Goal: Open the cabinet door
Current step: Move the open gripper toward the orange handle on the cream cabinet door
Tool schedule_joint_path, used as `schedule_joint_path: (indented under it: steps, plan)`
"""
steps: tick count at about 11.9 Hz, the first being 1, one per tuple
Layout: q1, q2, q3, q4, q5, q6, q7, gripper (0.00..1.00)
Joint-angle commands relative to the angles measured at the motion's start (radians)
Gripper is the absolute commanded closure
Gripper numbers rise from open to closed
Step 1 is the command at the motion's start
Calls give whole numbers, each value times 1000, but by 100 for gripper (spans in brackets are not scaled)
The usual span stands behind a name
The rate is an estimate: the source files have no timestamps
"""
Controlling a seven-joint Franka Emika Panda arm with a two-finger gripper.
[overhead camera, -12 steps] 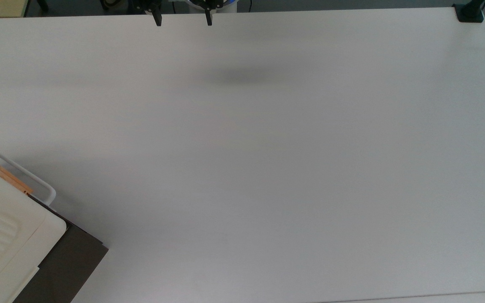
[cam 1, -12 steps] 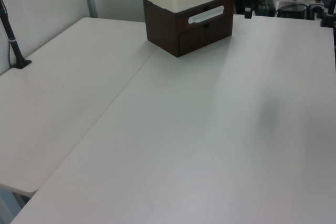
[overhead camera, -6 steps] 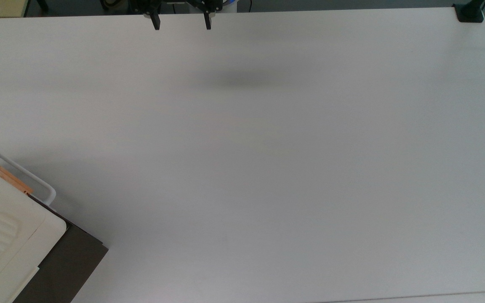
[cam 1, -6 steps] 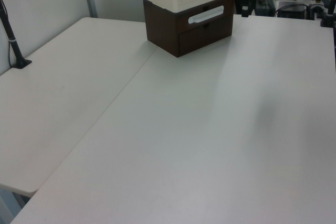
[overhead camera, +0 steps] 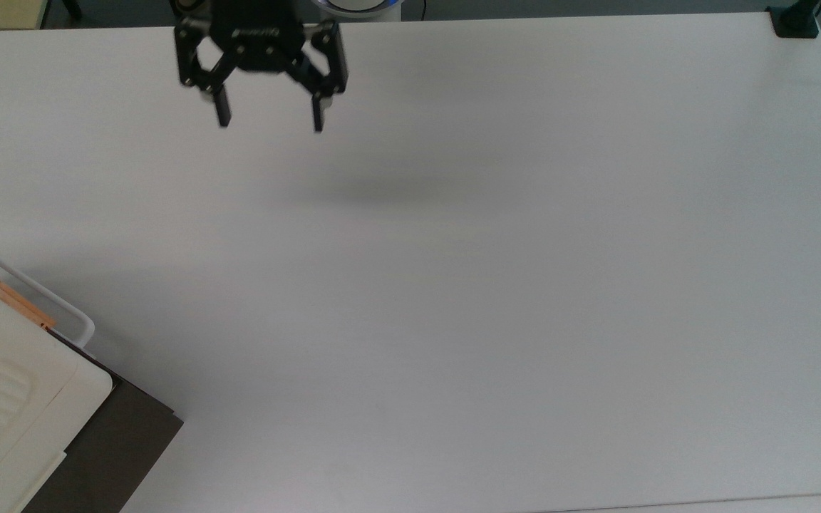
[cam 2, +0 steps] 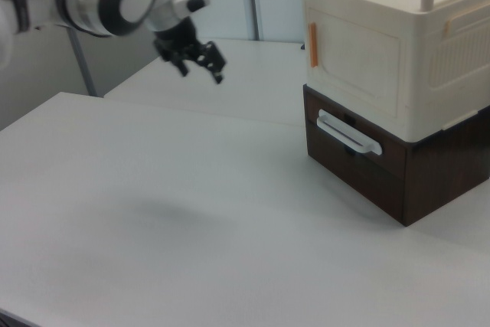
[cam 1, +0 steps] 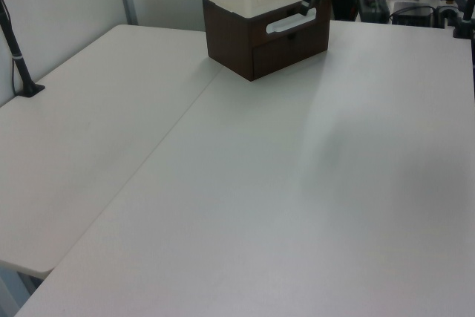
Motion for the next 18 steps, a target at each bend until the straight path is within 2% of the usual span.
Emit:
schedule_joint_path:
  steps: [1, 4, 5, 7, 10, 18]
  plan:
    - [-22, 75, -56, 27, -11, 251, -7, 0]
    - [-28, 147, -103, 35, -1, 431, -2, 0]
    - [-43, 191, -111, 59, -1, 535, 28, 0]
    - [-63, 233, -126, 77, -4, 637, 81, 0]
    - [-89, 271, -134, 136, -1, 664, 88, 0]
    - [-91, 366, -148, 268, -4, 670, 190, 0]
